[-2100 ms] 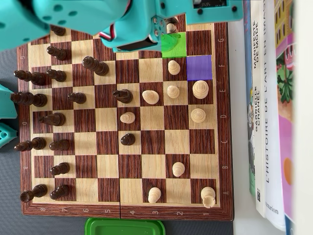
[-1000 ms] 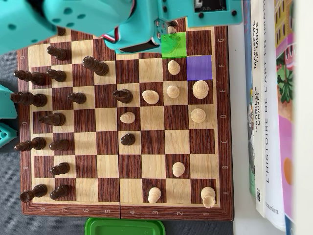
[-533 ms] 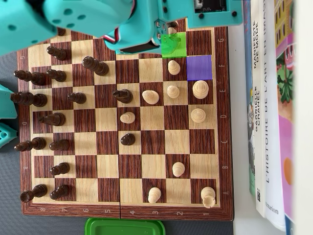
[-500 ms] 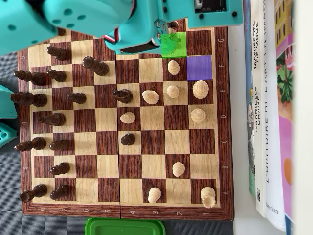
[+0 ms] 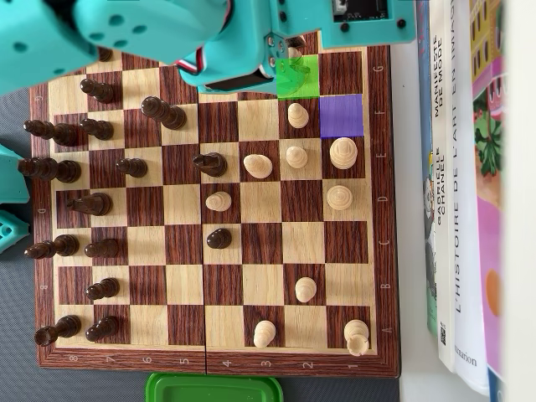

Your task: Play chess

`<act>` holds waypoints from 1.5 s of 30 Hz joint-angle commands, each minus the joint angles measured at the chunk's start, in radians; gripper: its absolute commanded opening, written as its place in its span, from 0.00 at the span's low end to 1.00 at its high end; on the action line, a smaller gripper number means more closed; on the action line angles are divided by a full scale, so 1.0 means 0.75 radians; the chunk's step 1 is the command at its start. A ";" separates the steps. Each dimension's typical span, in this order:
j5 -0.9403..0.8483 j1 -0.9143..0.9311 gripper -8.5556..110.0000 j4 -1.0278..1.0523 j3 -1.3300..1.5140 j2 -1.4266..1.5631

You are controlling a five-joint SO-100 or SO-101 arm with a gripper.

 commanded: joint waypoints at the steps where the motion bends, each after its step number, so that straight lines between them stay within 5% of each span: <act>1: -0.002 0.012 0.19 -0.010 -0.057 0.018; 25: -0.002 0.006 0.20 0.000 -0.043 0.227; 45: -0.016 0.151 0.20 -0.008 0.450 0.906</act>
